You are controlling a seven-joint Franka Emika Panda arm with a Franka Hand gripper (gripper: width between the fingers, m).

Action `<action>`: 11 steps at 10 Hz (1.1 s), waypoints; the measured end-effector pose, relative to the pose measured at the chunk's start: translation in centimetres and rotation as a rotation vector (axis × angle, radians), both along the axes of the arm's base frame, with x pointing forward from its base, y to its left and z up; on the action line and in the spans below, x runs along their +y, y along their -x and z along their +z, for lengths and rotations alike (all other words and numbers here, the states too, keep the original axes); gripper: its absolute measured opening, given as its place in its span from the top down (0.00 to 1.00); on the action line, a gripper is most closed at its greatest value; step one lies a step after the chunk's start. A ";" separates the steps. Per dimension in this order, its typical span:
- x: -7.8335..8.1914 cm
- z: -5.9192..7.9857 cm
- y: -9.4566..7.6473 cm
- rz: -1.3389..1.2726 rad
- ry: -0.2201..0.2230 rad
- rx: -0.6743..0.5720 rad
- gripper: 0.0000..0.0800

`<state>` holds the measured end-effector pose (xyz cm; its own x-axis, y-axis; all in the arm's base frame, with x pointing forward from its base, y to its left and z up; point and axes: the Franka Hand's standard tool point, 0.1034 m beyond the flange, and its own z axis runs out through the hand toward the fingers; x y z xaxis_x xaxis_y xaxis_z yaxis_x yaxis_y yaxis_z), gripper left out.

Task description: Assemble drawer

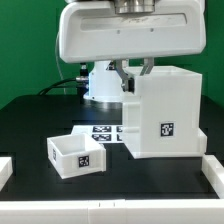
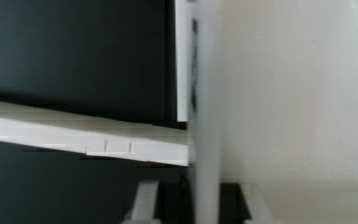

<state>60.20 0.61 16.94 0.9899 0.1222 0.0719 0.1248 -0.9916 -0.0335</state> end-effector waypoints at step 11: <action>1.7 -3.4 -1.4 -0.288 -0.074 0.028 0.96</action>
Offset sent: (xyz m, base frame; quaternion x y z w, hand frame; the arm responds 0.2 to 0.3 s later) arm 0.0035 -0.0121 -0.0185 -0.0119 0.0373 0.2412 0.9697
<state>61.65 2.32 13.49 0.9848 -0.1687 0.0420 -0.1634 -0.9808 -0.1065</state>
